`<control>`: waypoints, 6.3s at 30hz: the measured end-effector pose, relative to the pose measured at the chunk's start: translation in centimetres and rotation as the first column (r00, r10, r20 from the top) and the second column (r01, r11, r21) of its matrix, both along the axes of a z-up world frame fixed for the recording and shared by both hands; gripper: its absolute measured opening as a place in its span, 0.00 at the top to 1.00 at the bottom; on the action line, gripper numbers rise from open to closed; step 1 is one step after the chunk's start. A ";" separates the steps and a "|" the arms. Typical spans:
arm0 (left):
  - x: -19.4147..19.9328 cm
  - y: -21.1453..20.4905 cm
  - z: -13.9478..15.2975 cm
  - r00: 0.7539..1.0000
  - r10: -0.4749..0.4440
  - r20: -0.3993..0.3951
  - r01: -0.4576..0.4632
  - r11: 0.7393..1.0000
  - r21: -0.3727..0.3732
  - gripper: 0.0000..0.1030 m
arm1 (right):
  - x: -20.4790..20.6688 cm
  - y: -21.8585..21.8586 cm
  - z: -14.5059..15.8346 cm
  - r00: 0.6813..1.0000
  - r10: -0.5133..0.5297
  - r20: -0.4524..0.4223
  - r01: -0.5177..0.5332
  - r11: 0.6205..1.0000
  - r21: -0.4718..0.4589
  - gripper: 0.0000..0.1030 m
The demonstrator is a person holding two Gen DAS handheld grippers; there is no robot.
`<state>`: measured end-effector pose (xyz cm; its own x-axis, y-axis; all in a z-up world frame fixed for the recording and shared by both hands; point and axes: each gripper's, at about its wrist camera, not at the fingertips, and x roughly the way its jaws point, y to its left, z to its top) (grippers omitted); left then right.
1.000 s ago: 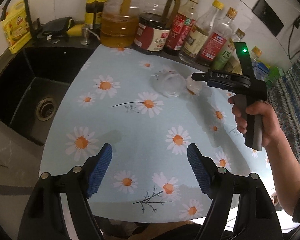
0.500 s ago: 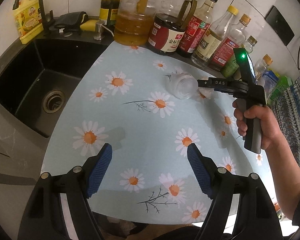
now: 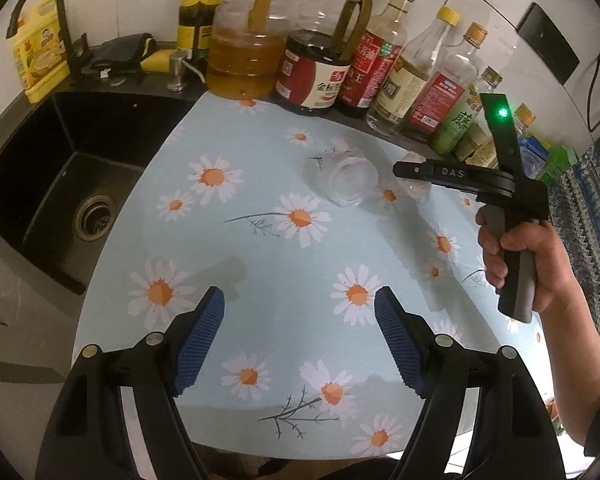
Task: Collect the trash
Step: 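Reach the right gripper to the clear plastic bag of scraps and grasp it, then grasp the clear plastic cup with the left gripper while the right holds the bag, then carry the plastic cup and plastic bag down over the black bin, then open both grippers over the bin to drop cup and bag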
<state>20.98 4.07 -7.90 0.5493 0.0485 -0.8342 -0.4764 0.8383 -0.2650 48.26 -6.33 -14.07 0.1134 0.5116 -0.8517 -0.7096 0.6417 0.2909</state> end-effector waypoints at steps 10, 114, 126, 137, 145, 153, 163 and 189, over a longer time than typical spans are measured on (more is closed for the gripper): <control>3.9 -0.4 -0.4 0.997 -0.074 -0.031 0.075 0.997 0.030 0.27 | -2.2 -5.3 2.2 0.999 -0.043 0.004 0.043 0.996 0.082 0.52; -0.4 2.6 0.4 0.952 -0.295 0.083 0.296 0.955 0.001 0.45 | -25.8 -10.7 5.6 0.982 -0.188 0.015 0.184 0.974 0.128 0.52; -6.3 1.8 0.3 0.933 -0.348 0.089 0.351 0.936 -0.010 0.45 | -31.3 -9.3 4.6 0.980 -0.200 -0.003 0.199 0.973 0.120 0.52; -10.6 1.9 -1.0 0.929 -0.359 0.088 0.365 0.929 -0.062 0.45 | -34.7 -9.2 3.6 0.973 -0.229 -0.026 0.231 0.967 0.110 0.52; -13.0 1.7 -2.6 0.929 -0.365 0.061 0.370 0.924 -0.097 0.45 | -36.7 -9.3 2.2 0.969 -0.238 -0.060 0.243 0.965 0.101 0.52; -15.6 1.5 -5.2 0.933 -0.359 0.010 0.357 0.922 -0.152 0.45 | -37.7 -9.4 0.7 0.965 -0.242 -0.102 0.253 0.961 0.109 0.52; -17.9 0.5 -9.7 0.923 -0.378 -0.069 0.353 0.905 -0.236 0.45 | -39.0 -9.2 -2.2 0.954 -0.247 -0.170 0.258 0.965 0.045 0.52; -19.7 -2.8 -14.9 0.862 -0.482 -0.157 0.409 0.844 -0.346 0.29 | -40.5 -11.9 -5.7 0.884 -0.388 -0.260 0.392 0.919 -0.038 0.40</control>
